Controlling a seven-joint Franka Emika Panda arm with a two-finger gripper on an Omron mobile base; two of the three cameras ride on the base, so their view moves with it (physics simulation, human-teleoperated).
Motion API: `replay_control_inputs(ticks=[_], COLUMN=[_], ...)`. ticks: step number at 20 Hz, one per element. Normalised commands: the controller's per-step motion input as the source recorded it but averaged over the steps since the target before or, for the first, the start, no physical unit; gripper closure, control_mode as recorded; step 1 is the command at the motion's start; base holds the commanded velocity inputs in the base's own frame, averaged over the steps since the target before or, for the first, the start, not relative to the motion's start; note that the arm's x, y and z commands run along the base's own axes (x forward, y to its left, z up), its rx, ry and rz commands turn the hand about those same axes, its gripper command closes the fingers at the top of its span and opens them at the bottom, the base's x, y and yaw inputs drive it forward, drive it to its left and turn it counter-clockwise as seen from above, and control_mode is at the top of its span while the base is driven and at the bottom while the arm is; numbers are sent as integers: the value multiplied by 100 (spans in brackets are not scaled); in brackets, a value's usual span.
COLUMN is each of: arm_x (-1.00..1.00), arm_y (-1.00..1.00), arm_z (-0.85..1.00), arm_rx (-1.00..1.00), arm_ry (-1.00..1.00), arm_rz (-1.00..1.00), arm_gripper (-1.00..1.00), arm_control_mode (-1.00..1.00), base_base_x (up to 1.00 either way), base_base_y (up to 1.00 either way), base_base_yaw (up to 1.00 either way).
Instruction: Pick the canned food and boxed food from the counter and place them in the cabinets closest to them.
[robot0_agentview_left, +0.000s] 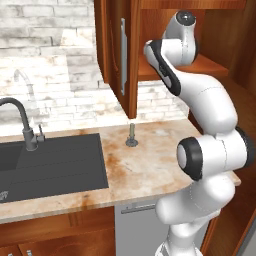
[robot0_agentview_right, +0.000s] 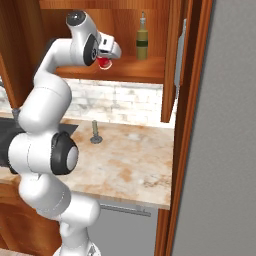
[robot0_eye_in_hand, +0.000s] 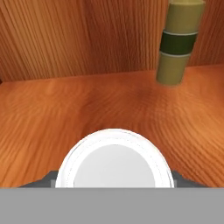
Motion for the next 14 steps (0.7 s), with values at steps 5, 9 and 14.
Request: replay_control_inputs(ticks=[5, 9, 14], arm_x=[37, 33, 11], arm_y=[0, 3, 0], arm_z=[-12, -8, 2], arm_rx=[0, 0, 0], arm_ry=[0, 0, 0], arm_rz=[3, 2, 1], arm_gripper=[100, -100, -100], arm_control_mode=[-100, -100, -100], base_base_x=[0, 0, 0], base_base_y=[0, 0, 0], base_base_yaw=[0, 0, 0])
